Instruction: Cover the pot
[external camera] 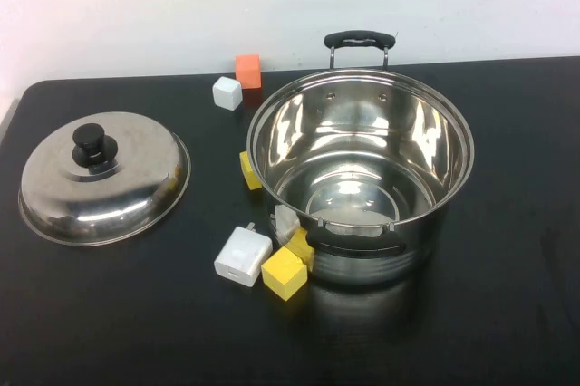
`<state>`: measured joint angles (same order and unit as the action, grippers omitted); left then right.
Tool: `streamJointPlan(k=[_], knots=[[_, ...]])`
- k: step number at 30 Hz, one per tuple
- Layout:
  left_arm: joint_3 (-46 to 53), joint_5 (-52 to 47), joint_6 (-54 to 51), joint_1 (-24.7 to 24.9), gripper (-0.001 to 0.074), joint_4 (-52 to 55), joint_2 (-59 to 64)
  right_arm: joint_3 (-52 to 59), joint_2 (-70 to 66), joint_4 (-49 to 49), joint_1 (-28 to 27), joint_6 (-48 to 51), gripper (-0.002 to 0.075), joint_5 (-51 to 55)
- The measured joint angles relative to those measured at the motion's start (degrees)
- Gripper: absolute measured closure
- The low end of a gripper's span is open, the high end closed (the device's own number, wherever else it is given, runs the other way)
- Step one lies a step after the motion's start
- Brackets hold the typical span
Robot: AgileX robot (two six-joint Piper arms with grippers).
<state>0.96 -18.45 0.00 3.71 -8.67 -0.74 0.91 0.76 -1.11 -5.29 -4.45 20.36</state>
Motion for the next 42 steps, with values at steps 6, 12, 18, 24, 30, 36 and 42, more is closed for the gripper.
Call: streamJointPlan(k=[6,12,18,24,30,36,42], knots=[[0.0,0.0,0.0,0.0,0.0738,0.0,0.0,0.0,0.0,0.0,0.0,0.0,0.0728,0.0],[0.0,0.0,0.0,0.0,0.0738,0.1,0.0,0.0,0.0,0.0,0.0,0.0,0.0728,0.0],[0.0,0.0,0.0,0.0,0.0738,0.1,0.0,0.0,0.0,0.0,0.0,0.0,0.0728,0.0],[0.0,0.0,0.0,0.0,0.0738,0.1,0.0,0.0,0.0,0.0,0.0,0.0,0.0728,0.0],[0.0,0.0,0.0,0.0,0.0738,0.1,0.0,0.0,0.0,0.0,0.0,0.0,0.0728,0.0],[0.0,0.8,0.0,0.0,0.0738,-0.1,0.0,0.0,0.0,0.0,0.0,0.0,0.0728,0.0],[0.2,11.1,0.0,0.0,0.0737,-3.7,0.0,0.0,0.0,0.0,0.0,0.0,0.0728,0.0]])
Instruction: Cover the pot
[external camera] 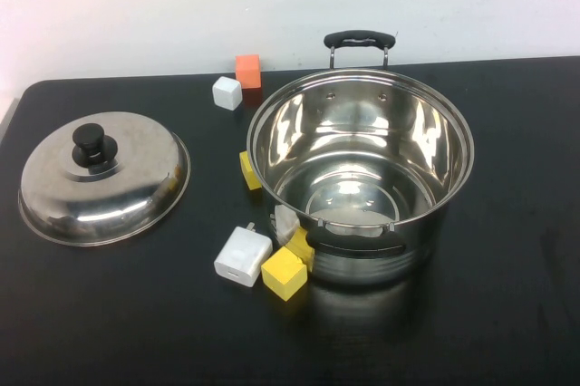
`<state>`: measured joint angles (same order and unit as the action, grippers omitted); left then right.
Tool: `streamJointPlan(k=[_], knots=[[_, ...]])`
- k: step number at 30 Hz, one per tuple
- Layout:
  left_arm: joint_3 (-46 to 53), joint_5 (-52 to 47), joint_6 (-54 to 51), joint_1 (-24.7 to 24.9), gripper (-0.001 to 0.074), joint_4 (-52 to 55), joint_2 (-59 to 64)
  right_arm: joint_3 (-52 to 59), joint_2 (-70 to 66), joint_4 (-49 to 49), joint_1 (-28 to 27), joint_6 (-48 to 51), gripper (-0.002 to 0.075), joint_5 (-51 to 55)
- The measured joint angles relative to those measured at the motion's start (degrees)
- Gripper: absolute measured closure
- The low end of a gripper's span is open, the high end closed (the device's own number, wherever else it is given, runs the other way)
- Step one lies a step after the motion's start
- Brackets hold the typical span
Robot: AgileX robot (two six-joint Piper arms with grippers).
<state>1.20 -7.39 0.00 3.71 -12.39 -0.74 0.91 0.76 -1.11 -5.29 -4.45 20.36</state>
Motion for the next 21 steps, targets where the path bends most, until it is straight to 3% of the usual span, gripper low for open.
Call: streamJointPlan(k=[8,14,17,21], knots=[[0.0,27.0,0.5,0.0,0.0738,-4.5,0.0,0.0,0.0,0.0,0.0,0.0,0.0728,0.0],[0.0,38.4,0.6,0.0,0.0738,-4.9,0.0,0.0,0.0,0.0,0.0,0.0,0.0728,0.0],[-0.3,37.7,0.0,0.0,0.0737,-4.9,-0.1,0.0,0.0,0.0,0.0,0.0,0.0728,0.0],[-7.7,26.7,-2.5,0.0,0.0737,-5.2,1.1,0.0,0.0,0.0,0.0,0.0,0.0728,0.0]])
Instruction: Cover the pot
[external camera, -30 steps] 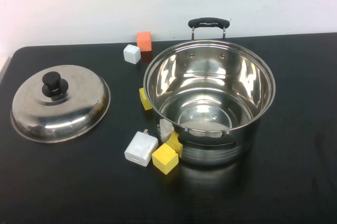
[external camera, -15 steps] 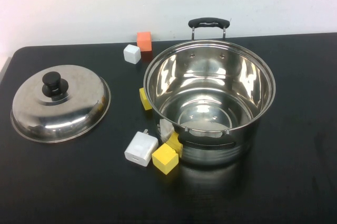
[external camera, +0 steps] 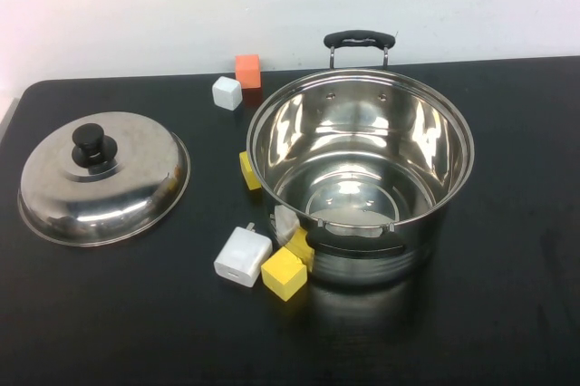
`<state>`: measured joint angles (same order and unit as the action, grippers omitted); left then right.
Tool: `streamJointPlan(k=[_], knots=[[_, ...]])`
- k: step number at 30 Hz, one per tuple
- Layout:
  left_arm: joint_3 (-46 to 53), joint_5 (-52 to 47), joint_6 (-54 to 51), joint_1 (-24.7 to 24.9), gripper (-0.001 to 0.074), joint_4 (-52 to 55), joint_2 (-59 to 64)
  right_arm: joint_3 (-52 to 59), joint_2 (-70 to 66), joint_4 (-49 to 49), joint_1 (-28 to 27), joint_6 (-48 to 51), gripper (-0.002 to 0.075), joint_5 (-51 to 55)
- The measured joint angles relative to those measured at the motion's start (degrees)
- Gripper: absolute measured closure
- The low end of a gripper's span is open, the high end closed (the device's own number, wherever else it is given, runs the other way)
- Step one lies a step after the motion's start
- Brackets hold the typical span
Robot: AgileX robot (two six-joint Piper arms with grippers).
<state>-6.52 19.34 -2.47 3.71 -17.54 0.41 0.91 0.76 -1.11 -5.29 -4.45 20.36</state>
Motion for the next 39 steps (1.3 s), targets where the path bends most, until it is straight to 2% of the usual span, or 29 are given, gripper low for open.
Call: streamJointPlan(k=[4,8,10,15,19,23,28,30,33,39], knots=[[-10.0,-3.8,-0.9,0.0,0.0738,0.4,6.5,0.0,0.0,0.0,0.0,0.0,0.0728,0.0],[-17.5,-2.7,-1.1,0.0,0.0737,2.3,14.9,0.0,0.0,0.0,0.0,0.0,0.0728,0.0],[-19.5,0.1,-1.1,0.0,0.0737,2.7,19.8,0.0,0.0,0.0,0.0,0.0,0.0728,0.0],[-22.1,14.4,-1.1,0.0,0.0737,4.2,33.6,0.0,0.0,0.0,0.0,0.0,0.0728,0.0],[-24.3,17.5,-0.6,0.0,0.0731,8.8,45.1,0.0,0.0,0.0,0.0,0.0,0.0728,0.0],[-26.9,17.6,2.5,0.0,0.0633,16.6,55.8,0.0,0.0,0.0,0.0,0.0,0.0728,0.0],[-29.4,17.5,6.1,0.0,0.0379,19.6,66.9,0.0,0.0,0.0,0.0,0.0,0.0728,0.0],[-29.7,17.4,7.1,0.0,0.0304,19.5,70.6,0.0,0.0,0.0,0.0,0.0,0.0728,0.0],[-30.3,17.0,7.7,0.0,0.0262,18.7,75.6,0.0,0.0,0.0,0.0,0.0,0.0728,0.0],[-31.2,18.5,8.3,0.0,0.0247,18.2,85.7,0.0,0.0,0.0,0.0,0.0,0.0728,0.0]])
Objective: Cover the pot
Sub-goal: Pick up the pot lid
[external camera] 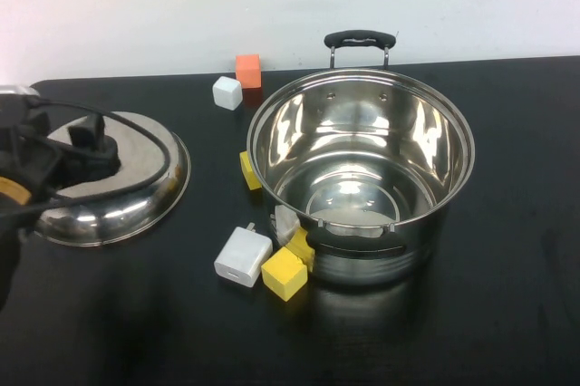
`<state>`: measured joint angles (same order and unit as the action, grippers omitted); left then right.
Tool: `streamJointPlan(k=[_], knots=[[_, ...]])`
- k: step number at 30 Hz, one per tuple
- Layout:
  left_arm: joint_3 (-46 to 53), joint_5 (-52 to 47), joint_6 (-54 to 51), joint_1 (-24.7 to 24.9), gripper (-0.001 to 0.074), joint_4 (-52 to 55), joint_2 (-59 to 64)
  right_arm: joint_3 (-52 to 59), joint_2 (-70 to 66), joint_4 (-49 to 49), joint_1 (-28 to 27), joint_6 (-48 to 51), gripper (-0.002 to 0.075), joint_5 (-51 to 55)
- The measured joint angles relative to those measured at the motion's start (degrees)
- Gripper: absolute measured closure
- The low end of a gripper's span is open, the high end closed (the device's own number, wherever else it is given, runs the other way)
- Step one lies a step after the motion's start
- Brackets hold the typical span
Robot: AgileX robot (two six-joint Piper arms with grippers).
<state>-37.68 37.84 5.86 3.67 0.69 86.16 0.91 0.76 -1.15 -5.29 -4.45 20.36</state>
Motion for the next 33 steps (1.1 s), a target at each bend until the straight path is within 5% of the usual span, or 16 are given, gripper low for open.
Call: streamJointPlan(k=[19,25,33], knots=[[-9.9,1.6,-2.9,0.0,0.0248,-6.1,18.8,0.0,0.0,0.0,0.0,0.0,0.0728,0.0],[-9.9,2.3,-5.5,0.0,0.0405,-10.9,19.1,0.0,0.0,0.0,0.0,0.0,0.0728,0.0],[-10.0,2.5,-8.6,0.0,0.0402,-12.2,19.0,0.0,0.0,0.0,0.0,0.0,0.0728,0.0]])
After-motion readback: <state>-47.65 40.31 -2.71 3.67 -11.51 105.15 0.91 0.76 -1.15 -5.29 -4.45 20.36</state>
